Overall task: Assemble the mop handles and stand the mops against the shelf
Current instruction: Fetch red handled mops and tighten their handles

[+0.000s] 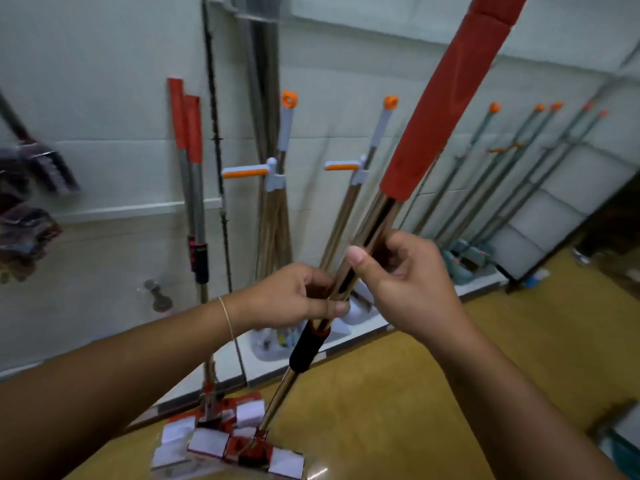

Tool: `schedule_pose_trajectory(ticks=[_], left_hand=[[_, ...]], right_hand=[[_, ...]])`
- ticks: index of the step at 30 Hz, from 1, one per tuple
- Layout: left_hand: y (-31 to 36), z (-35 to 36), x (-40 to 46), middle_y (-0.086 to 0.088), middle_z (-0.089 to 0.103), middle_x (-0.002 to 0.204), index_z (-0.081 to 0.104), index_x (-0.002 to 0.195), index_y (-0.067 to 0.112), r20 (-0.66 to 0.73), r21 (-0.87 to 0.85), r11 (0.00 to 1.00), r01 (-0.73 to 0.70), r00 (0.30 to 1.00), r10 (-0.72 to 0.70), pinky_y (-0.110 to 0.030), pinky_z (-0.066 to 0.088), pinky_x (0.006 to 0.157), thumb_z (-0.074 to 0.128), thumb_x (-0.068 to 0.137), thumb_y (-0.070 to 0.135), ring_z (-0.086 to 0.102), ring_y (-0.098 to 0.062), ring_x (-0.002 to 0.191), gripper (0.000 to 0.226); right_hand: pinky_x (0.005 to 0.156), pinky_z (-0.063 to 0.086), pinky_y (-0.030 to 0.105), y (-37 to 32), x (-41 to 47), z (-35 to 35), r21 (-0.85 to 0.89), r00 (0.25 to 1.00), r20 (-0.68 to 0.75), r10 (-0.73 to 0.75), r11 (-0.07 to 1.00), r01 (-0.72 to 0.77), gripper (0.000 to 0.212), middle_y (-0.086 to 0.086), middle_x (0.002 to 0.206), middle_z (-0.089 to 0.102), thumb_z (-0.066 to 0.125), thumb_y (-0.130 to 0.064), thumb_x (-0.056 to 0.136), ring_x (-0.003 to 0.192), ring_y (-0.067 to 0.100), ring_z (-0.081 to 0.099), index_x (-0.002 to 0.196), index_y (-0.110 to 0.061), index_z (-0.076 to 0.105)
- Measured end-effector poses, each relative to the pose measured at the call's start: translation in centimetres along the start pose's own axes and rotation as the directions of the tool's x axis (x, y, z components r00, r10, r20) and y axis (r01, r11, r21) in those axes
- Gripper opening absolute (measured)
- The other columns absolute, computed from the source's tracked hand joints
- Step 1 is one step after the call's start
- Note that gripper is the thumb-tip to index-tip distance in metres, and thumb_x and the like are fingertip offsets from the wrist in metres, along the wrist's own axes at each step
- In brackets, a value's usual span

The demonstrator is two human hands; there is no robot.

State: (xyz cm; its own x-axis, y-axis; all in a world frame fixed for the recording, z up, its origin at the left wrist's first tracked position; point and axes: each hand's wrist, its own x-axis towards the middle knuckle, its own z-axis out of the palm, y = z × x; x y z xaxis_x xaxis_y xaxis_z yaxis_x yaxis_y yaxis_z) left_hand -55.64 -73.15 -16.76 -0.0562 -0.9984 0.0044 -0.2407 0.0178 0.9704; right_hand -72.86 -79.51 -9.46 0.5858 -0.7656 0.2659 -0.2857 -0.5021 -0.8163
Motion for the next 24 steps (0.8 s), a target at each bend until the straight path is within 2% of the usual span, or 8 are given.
schedule_pose_trajectory(ticks=[3,6,8,12,14,17,20,24], left_hand=[[2.8,2.8,3.9,-0.014,0.074,0.099,0.072,0.099,0.002,0.037,-0.113,0.993,-0.034,0.999,0.039,-0.033,0.055,0.085,0.071,0.084,0.02,0.071,-0.026,0.097,0.024],[5.2,5.7,8.0,-0.018,0.074,0.096,0.071,0.097,-0.002,0.05,-0.13,0.99,-0.054,0.997,0.061,-0.038,0.056,0.087,0.072,0.083,0.013,0.07,-0.027,0.092,0.02],[6.7,7.8,10.7,-0.013,0.075,0.088,0.074,0.088,0.007,0.05,-0.151,0.985,-0.078,0.995,0.086,-0.041,0.056,0.086,0.076,0.078,0.019,0.071,-0.025,0.087,0.015],[9.4,11.8,16.1,-0.01,0.075,0.082,0.074,0.084,0.008,0.048,-0.18,0.975,-0.129,0.989,0.14,-0.029,0.057,0.074,0.074,0.08,0.017,0.072,-0.021,0.081,0.01],[10.7,13.7,18.7,-0.011,0.074,0.081,0.072,0.085,0.004,0.043,-0.177,0.973,-0.151,0.986,0.161,-0.032,0.057,0.076,0.072,0.083,0.014,0.071,-0.022,0.08,0.01],[12.6,16.7,22.4,-0.009,0.074,0.078,0.073,0.081,0.007,0.052,-0.164,0.971,-0.177,0.981,0.187,-0.032,0.057,0.076,0.071,0.084,0.008,0.071,-0.02,0.078,0.003],[14.2,19.4,25.9,-0.015,0.074,0.08,0.072,0.08,0.005,0.051,-0.153,0.968,-0.2,0.976,0.209,-0.033,0.058,0.075,0.071,0.083,0.006,0.071,-0.024,0.08,0.004],[15.4,22.4,30.6,-0.014,0.073,0.08,0.072,0.081,0.005,0.073,-0.178,0.962,-0.209,0.972,0.224,-0.028,0.055,0.072,0.072,0.083,0.007,0.07,-0.023,0.077,0.003]], right_hand=[[0.063,0.057,0.049,0.9,0.4,-4.8,0.016,0.998,-0.055,0.011,1.0,-0.01,0.016,0.014,0.075,0.071,0.068,-0.031,0.089,0.069,0.03,0.067,0.085,-0.015,0.07],[0.067,0.058,0.044,2.4,1.2,-9.2,0.031,0.996,-0.092,0.017,0.999,-0.014,0.015,0.009,0.077,0.072,0.068,-0.026,0.091,0.071,0.023,0.069,0.085,-0.012,0.069],[0.064,0.052,0.037,3.4,1.8,-12.4,0.024,0.992,-0.127,0.011,1.0,-0.008,0.016,0.003,0.071,0.067,0.068,-0.026,0.091,0.065,0.016,0.063,0.083,-0.012,0.068],[0.079,0.057,0.053,5.2,2.8,-18.7,0.047,0.986,-0.167,-0.015,0.999,0.024,0.019,0.012,0.089,0.075,0.067,-0.031,0.09,0.086,0.031,0.071,0.092,-0.013,0.071],[0.082,0.057,0.053,5.9,3.2,-21.5,0.049,0.979,-0.201,-0.03,0.998,0.041,0.016,0.009,0.091,0.076,0.067,-0.027,0.091,0.089,0.027,0.072,0.095,-0.013,0.072],[0.079,0.058,0.049,6.9,3.7,-25.3,0.007,0.959,-0.28,-0.035,0.999,0.038,0.014,0.009,0.088,0.076,0.069,-0.028,0.091,0.085,0.023,0.072,0.091,-0.014,0.073],[0.068,0.057,0.039,7.6,4.5,-28.8,-0.017,0.925,-0.374,-0.069,0.998,0.068,0.012,0.006,0.08,0.074,0.07,-0.028,0.09,0.073,0.011,0.067,0.09,-0.016,0.074],[0.064,0.054,0.03,9.2,5.8,-32.7,-0.105,0.878,-0.468,-0.103,0.993,0.06,0.009,0.005,0.078,0.074,0.07,-0.025,0.089,0.069,0.014,0.068,0.091,-0.017,0.075]])
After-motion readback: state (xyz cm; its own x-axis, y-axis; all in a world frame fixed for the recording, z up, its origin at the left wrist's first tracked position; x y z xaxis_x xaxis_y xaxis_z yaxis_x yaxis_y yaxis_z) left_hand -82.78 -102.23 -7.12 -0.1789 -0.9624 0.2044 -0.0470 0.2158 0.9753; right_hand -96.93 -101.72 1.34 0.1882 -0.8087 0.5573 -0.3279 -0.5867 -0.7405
